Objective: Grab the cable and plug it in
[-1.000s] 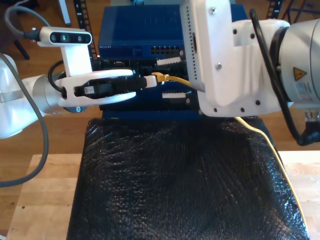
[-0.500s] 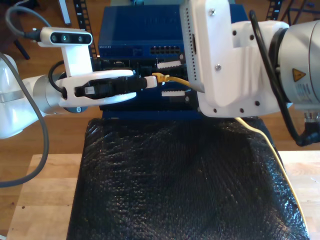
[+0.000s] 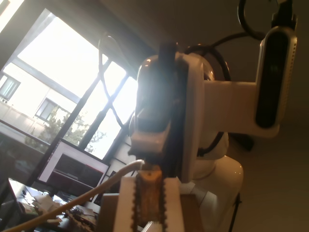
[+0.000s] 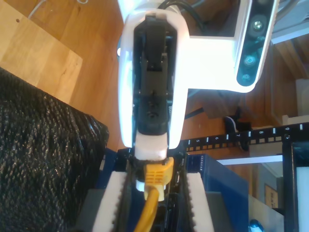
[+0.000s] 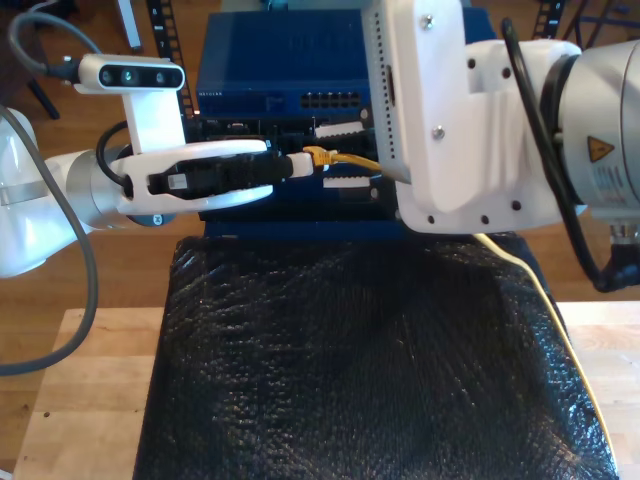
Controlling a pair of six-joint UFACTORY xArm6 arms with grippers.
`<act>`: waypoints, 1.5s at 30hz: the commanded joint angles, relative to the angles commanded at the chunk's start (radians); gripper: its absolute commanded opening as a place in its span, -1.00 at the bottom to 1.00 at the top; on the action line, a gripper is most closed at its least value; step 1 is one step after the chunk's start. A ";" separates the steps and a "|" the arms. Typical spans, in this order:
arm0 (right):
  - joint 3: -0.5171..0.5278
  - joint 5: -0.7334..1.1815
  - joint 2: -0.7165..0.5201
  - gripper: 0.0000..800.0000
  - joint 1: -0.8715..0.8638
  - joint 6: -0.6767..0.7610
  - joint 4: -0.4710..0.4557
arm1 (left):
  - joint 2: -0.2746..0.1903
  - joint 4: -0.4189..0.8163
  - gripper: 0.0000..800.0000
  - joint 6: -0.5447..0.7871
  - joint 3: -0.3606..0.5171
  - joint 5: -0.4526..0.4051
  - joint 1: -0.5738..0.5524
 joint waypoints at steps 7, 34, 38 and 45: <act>0.000 0.000 0.000 -0.37 0.000 0.000 0.000 | 0.000 0.000 -0.98 0.000 0.000 -0.002 0.000; 0.000 0.000 -0.002 -0.54 0.009 0.005 0.002 | 0.000 0.000 -0.98 0.000 -0.002 0.000 -0.002; 0.000 0.000 -0.002 -0.54 0.011 0.005 0.002 | 0.000 0.000 -0.98 0.000 -0.002 0.002 -0.002; 0.000 0.000 -0.002 -0.55 0.011 0.005 0.002 | 0.000 0.000 -0.98 0.000 -0.003 0.002 -0.002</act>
